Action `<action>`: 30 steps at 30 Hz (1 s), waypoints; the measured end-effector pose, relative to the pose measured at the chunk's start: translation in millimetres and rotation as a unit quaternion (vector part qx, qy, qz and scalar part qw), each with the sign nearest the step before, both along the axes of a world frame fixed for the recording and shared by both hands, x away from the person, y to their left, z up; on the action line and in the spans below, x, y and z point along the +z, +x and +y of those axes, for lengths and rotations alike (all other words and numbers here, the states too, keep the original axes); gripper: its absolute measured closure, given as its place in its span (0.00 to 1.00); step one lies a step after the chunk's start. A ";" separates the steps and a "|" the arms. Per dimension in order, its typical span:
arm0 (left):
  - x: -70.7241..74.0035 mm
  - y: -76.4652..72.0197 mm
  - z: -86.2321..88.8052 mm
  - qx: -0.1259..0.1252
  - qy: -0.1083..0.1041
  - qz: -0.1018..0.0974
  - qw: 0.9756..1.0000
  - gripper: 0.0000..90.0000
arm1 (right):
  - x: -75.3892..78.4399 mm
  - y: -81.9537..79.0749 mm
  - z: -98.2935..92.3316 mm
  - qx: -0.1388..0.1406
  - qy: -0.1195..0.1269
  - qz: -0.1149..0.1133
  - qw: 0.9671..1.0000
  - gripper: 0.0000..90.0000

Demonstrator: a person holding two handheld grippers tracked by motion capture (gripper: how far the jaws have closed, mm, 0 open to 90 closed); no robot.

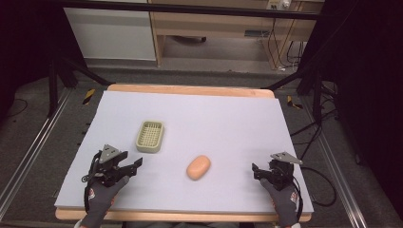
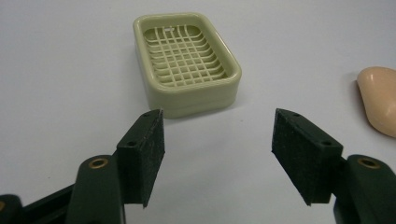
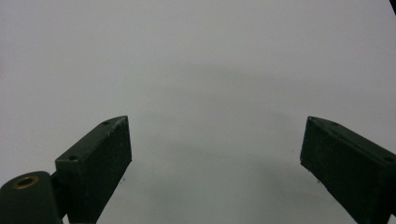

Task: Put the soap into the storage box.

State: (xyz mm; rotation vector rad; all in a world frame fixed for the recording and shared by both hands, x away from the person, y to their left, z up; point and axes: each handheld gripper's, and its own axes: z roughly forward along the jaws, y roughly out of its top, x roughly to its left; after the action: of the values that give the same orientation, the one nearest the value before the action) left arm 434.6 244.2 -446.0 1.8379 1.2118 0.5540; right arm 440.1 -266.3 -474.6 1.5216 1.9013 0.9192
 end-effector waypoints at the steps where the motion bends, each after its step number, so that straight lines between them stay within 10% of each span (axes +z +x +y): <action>1: 0.2 0.2 -0.7 -0.002 0.001 0.001 1.000 0.38 | 0.1 -0.1 0.0 0.000 0.001 0.001 1.000 0.10; 30: 28.2 5.2 -20.6 -0.031 0.006 -0.013 0.999 0.32 | 3.0 -2.4 -1.0 0.001 0.015 -0.014 1.000 0.09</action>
State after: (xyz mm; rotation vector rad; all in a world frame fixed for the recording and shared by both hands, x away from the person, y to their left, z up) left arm 439.8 223.6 -417.8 1.8657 1.1336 0.5495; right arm 437.7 -267.3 -471.6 1.5157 1.8786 0.9684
